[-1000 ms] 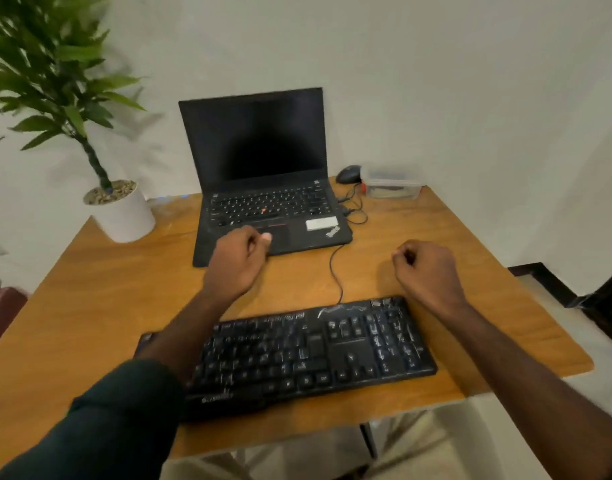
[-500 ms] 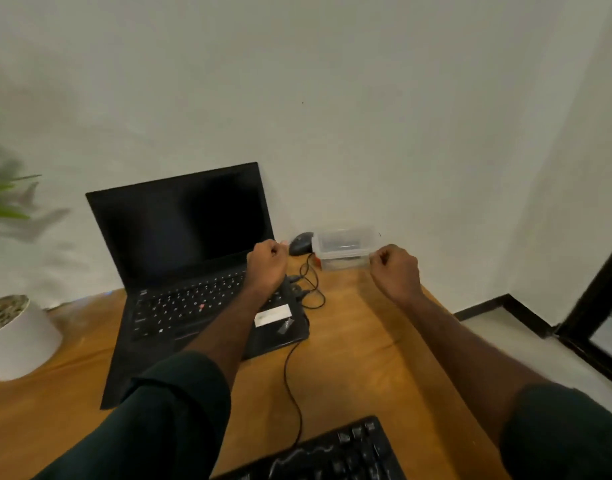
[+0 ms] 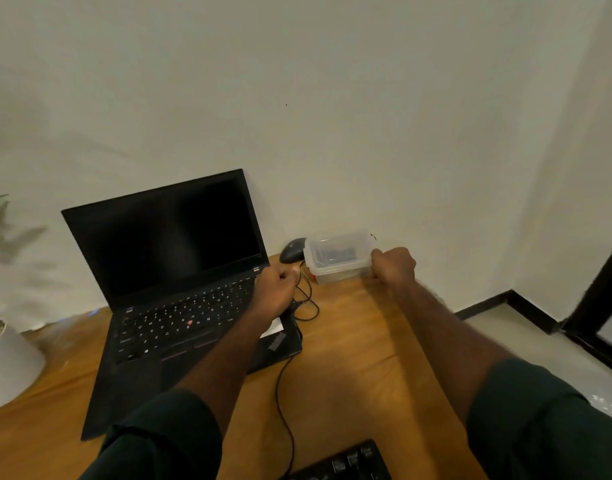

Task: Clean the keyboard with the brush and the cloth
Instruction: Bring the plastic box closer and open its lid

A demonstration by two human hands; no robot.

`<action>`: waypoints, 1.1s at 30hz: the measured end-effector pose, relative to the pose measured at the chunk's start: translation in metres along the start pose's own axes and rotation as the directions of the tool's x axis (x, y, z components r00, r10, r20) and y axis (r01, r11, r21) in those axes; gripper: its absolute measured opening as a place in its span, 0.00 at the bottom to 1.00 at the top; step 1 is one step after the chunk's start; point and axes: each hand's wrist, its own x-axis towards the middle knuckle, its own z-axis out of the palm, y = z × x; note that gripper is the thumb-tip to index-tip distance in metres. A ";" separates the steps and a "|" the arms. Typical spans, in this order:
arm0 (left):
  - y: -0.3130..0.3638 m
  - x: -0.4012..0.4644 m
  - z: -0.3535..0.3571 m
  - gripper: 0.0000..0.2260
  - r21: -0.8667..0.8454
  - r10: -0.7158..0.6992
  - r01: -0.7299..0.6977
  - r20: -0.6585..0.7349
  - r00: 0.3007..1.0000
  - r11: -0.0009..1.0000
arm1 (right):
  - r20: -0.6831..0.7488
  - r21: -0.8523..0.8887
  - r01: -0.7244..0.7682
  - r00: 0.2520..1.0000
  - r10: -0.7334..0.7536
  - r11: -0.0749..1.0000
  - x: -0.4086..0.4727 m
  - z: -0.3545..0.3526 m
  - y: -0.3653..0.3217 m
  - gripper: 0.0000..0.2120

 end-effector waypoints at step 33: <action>-0.053 -0.159 -0.022 0.16 -0.174 -0.027 0.071 0.240 0.970 0.982 | 0.313 -0.463 0.623 0.780 -0.542 0.630 -0.185 -0.105 0.076 0.22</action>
